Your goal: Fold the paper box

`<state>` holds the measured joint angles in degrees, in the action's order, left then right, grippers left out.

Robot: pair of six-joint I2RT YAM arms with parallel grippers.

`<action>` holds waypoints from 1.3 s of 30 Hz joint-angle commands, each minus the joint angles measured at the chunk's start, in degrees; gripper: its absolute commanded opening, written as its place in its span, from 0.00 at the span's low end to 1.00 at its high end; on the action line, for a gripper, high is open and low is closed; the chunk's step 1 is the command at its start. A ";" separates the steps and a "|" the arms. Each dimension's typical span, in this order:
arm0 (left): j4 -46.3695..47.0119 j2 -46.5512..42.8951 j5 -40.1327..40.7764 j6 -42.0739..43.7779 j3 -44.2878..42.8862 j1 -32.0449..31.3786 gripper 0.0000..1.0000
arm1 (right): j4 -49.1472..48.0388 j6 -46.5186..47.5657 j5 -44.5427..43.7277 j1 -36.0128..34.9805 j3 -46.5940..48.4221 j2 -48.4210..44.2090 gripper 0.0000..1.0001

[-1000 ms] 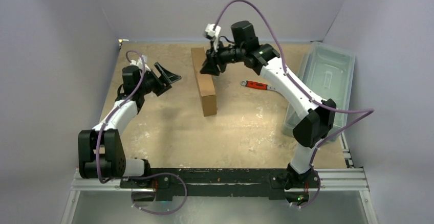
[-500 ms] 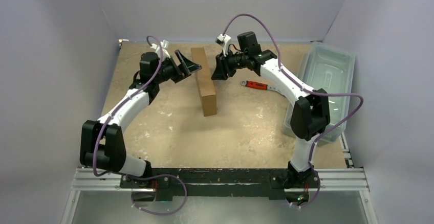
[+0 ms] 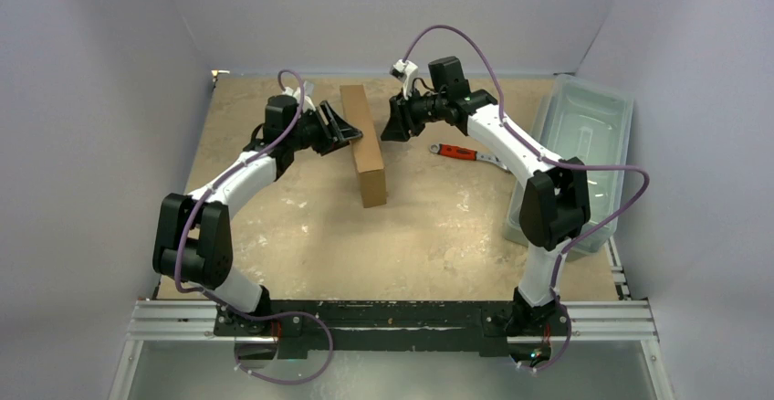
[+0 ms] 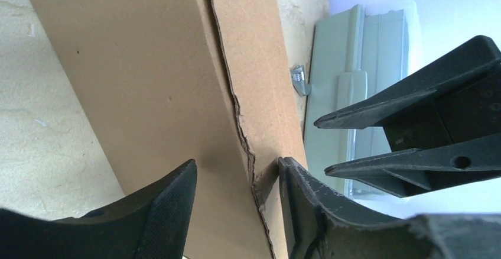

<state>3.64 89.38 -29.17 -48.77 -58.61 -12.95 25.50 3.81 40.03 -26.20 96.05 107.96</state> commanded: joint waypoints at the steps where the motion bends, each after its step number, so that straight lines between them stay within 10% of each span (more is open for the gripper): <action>1: -0.40 -0.23 0.66 2.06 -0.74 -0.03 0.45 | -1.70 -0.27 0.85 0.26 -0.70 -3.22 0.44; 6: 1.43 -2.40 -0.34 0.90 4.32 3.15 0.26 | -1.74 0.29 0.30 0.60 -1.82 -4.26 0.44; 20: -0.85 -8.39 -5.76 5.52 14.79 14.65 0.26 | -1.79 0.99 -0.16 1.11 -3.32 -5.21 0.45; 30: -18.22 -5.33 7.19 18.30 10.67 17.70 0.29 | -0.90 3.22 -2.14 1.20 -4.51 -6.81 0.47; 35: -13.35 -11.01 -0.03 15.64 10.36 18.37 0.37 | 1.88 9.06 -4.22 1.20 -5.21 -8.65 0.51; 39: -10.09 -18.54 -1.55 11.25 8.46 19.26 0.63 | 5.10 14.71 -7.50 1.82 -4.94 -11.91 0.64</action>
<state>-11.99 79.42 -27.20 -34.68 -45.78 5.19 27.42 11.35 36.18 -25.10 91.35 101.51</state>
